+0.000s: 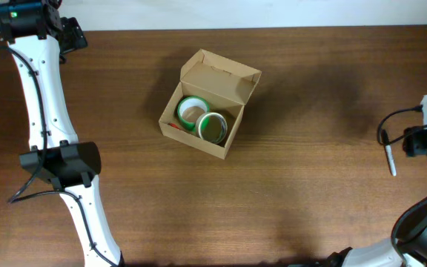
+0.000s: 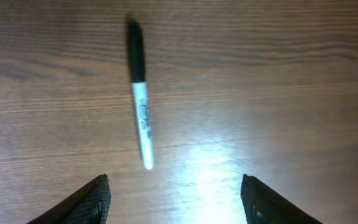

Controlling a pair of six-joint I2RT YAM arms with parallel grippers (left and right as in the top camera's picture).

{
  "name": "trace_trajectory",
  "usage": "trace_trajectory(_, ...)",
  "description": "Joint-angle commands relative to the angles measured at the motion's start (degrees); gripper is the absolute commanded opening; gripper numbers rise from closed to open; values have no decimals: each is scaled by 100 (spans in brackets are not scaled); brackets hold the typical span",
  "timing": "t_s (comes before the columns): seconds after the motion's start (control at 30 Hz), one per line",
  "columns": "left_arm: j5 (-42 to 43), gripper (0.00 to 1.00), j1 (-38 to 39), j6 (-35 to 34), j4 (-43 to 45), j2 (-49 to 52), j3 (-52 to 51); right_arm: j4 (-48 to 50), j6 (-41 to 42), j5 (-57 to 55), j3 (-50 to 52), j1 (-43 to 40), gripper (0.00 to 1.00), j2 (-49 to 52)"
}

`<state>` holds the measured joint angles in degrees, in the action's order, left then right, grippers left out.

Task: Pack container
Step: 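Move the right gripper to the black marker and grasp it, then carry the black marker into the box and open the right gripper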

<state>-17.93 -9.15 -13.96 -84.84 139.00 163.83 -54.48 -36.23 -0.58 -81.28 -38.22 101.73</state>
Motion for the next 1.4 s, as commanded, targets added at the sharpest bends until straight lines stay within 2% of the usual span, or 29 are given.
trace_trajectory(0.0, 20, 100, -50, -55, -7, 83, 26, 57, -79, 317, 44, 76, 69, 160)
trace_trajectory(0.17, 20, 100, -50, -55, -7, 83, 26, 140, 518, 275, 44, 109, 69, 490)
trace_trajectory(0.27, 20, 100, -50, -55, -7, 83, 26, 129, 610, 251, 44, 109, 65, 800)
trace_trajectory(0.7, 20, 100, -50, -55, -7, 83, 26, 616, 1152, -378, 44, 476, 64, 1591)
trace_trajectory(0.83, 20, 100, -50, -55, -7, 83, 26, 802, 1318, -599, 44, 599, 50, 1786)
trace_trajectory(1.1, 20, 100, -50, -55, -7, 83, 26, 817, 1429, -610, 44, 638, 4, 1864)
trace_trajectory(1.23, 20, 100, -50, -55, -7, 83, 26, 658, 1429, -337, -140, 710, 4, 1832)
trace_trajectory(1.37, 20, 100, -50, -55, -7, 83, 26, -50, 1432, 546, -940, 905, 4, 1681)
